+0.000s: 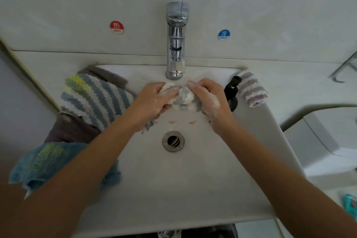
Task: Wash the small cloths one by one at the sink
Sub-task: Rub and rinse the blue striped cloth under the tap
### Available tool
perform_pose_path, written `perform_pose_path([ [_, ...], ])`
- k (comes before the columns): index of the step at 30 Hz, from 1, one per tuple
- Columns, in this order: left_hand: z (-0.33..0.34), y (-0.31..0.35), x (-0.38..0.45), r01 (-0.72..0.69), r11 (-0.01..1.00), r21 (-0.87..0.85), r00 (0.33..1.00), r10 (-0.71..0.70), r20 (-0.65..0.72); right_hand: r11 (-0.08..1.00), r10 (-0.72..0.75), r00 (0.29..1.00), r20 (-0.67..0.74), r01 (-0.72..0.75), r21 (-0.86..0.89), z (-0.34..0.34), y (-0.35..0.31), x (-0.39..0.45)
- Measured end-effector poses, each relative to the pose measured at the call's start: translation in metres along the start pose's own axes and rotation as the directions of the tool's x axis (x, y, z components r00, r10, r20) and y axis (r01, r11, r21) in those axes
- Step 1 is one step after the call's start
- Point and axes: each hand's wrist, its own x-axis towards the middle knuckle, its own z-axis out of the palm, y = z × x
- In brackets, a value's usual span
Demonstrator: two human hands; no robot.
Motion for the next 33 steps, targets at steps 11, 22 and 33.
perform_pose_path([
  [11, -0.036, 0.000, -0.002, -0.075, 0.969, 0.237, 0.979, 0.027, 0.200, 0.909, 0.264, 0.900, 0.346, -0.112, -0.401, -0.015, -0.013, -0.005],
  [22, -0.034, -0.008, 0.001, -0.109, 0.916, 0.387, 0.958, -0.007, 0.286, 0.943, 0.130, 0.895, 0.427, 0.021, -0.332, -0.017, -0.008, -0.006],
  [33, -0.004, -0.007, -0.005, -0.110, 0.980, 0.164, 0.993, 0.103, 0.050, 0.988, -0.065, 0.992, 0.104, 0.079, -0.135, -0.003, -0.007, -0.011],
])
